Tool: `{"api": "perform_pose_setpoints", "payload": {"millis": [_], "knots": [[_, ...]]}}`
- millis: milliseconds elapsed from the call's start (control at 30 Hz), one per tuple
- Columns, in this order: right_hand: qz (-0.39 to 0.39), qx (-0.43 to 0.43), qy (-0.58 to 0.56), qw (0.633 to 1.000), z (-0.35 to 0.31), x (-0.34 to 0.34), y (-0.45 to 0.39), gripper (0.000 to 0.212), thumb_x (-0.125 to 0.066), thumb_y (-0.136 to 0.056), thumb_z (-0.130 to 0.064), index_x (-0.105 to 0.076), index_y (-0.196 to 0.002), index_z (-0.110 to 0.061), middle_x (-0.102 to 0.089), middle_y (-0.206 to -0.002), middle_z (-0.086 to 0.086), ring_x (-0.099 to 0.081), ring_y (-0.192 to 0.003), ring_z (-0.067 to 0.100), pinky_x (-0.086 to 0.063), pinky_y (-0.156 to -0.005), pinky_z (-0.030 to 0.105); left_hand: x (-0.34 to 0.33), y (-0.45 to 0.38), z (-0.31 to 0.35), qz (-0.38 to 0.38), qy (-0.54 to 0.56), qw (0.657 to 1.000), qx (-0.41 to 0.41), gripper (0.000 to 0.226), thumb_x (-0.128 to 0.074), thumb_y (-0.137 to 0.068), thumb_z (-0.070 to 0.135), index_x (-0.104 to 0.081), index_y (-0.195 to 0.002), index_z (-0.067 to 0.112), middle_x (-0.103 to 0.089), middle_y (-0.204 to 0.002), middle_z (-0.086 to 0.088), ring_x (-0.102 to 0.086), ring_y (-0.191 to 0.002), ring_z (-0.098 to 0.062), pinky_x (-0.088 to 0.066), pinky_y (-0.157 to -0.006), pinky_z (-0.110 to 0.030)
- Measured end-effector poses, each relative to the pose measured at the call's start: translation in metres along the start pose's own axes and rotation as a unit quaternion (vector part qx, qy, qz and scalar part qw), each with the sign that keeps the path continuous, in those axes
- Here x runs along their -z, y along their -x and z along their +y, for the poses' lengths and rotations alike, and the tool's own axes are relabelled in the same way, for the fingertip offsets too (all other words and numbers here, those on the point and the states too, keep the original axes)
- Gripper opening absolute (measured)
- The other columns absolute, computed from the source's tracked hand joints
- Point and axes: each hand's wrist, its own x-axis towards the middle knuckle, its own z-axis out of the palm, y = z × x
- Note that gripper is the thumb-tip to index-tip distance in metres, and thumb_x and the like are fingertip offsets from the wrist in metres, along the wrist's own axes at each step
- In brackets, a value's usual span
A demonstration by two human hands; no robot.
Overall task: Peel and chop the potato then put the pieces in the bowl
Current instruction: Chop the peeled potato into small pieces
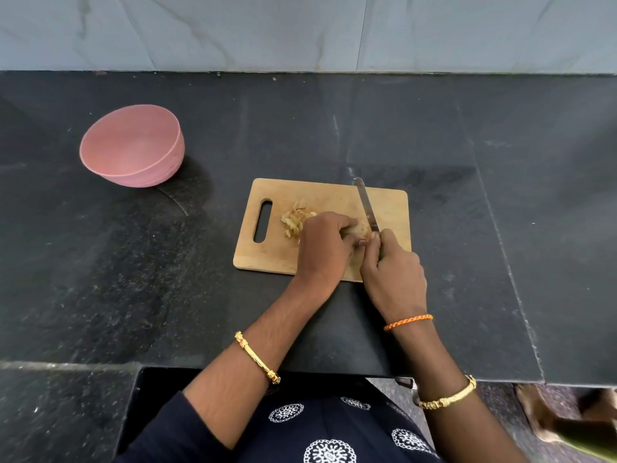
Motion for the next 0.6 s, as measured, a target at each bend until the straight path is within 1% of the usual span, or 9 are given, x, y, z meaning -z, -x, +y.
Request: {"api": "perform_pose_setpoints", "payload": {"millis": [100, 167, 233, 367, 433, 533, 600], "knots": [[0.01, 0.006, 0.015, 1.0, 0.002, -0.001, -0.002, 0.026, -0.033, -0.098, -0.036, -0.037, -0.079, -0.018, -0.053, -0.067, 0.01, -0.054, -0.067, 0.037, -0.042, -0.059, 0.037, 0.0, -0.001, 0.0, -0.002, -0.003, 1.0, -0.008, 0.028, -0.073, -0.076, 0.006, -0.07, -0.103, 0.005, -0.071, -0.099, -0.009, -0.066, -0.09, -0.017, -0.053, -0.085, -0.031], [0.011, 0.007, 0.03, 0.999, 0.002, -0.002, -0.002, 0.026, -0.033, -0.098, -0.036, -0.038, -0.081, -0.018, -0.051, -0.066, 0.008, -0.054, -0.068, 0.037, -0.04, -0.058, 0.036, 0.002, -0.002, 0.0, -0.009, -0.013, 1.0, -0.017, 0.028, -0.073, -0.076, 0.007, -0.07, -0.104, 0.005, -0.071, -0.1, -0.009, -0.066, -0.09, -0.017, -0.053, -0.086, -0.031], [0.016, 0.003, 0.046, 0.999, 0.001, -0.002, -0.003, 0.024, -0.032, -0.098, -0.035, -0.037, -0.083, -0.017, -0.048, -0.065, 0.006, -0.051, -0.067, 0.036, -0.036, -0.058, 0.035, 0.004, -0.005, -0.002, -0.026, -0.029, 0.999, -0.033, 0.03, -0.073, -0.077, 0.008, -0.069, -0.106, 0.006, -0.071, -0.101, -0.008, -0.065, -0.091, -0.017, -0.052, -0.086, -0.03], [0.056, -0.013, 0.082, 0.995, 0.001, -0.003, -0.007, 0.023, -0.032, -0.099, -0.035, -0.034, -0.084, -0.017, -0.044, -0.065, 0.007, -0.041, -0.062, 0.031, -0.031, -0.058, 0.034, 0.011, -0.014, -0.003, -0.064, -0.056, 0.994, -0.063, 0.035, -0.077, -0.073, 0.014, -0.069, -0.106, 0.006, -0.071, -0.1, -0.009, -0.064, -0.09, -0.019, -0.05, -0.086, -0.026], [0.058, -0.016, 0.089, 0.994, 0.002, -0.004, -0.01, 0.024, -0.031, -0.099, -0.035, -0.034, -0.085, -0.017, -0.045, -0.064, 0.007, -0.043, -0.062, 0.032, -0.032, -0.057, 0.034, 0.013, -0.018, -0.005, -0.076, -0.067, 0.992, -0.069, 0.036, -0.078, -0.072, 0.016, -0.07, -0.105, 0.007, -0.071, -0.097, -0.009, -0.064, -0.088, -0.02, -0.048, -0.084, -0.025], [0.049, -0.003, 0.099, 0.994, 0.004, -0.006, -0.011, 0.024, -0.03, -0.099, -0.036, -0.033, -0.085, -0.017, -0.052, -0.067, 0.011, -0.051, -0.066, 0.037, -0.034, -0.057, 0.034, 0.011, -0.017, -0.007, -0.071, -0.055, 0.993, -0.072, 0.035, -0.079, -0.071, 0.015, -0.07, -0.104, 0.007, -0.071, -0.094, -0.008, -0.064, -0.085, -0.02, -0.05, -0.082, -0.03], [0.041, 0.007, 0.098, 0.994, 0.005, -0.006, -0.012, 0.024, -0.03, -0.099, -0.036, -0.033, -0.085, -0.017, -0.052, -0.067, 0.011, -0.049, -0.065, 0.036, -0.033, -0.057, 0.034, 0.009, -0.014, -0.008, -0.059, -0.05, 0.995, -0.068, 0.034, -0.078, -0.072, 0.014, -0.07, -0.105, 0.007, -0.071, -0.093, -0.007, -0.064, -0.083, -0.019, -0.051, -0.081, -0.029]]}}
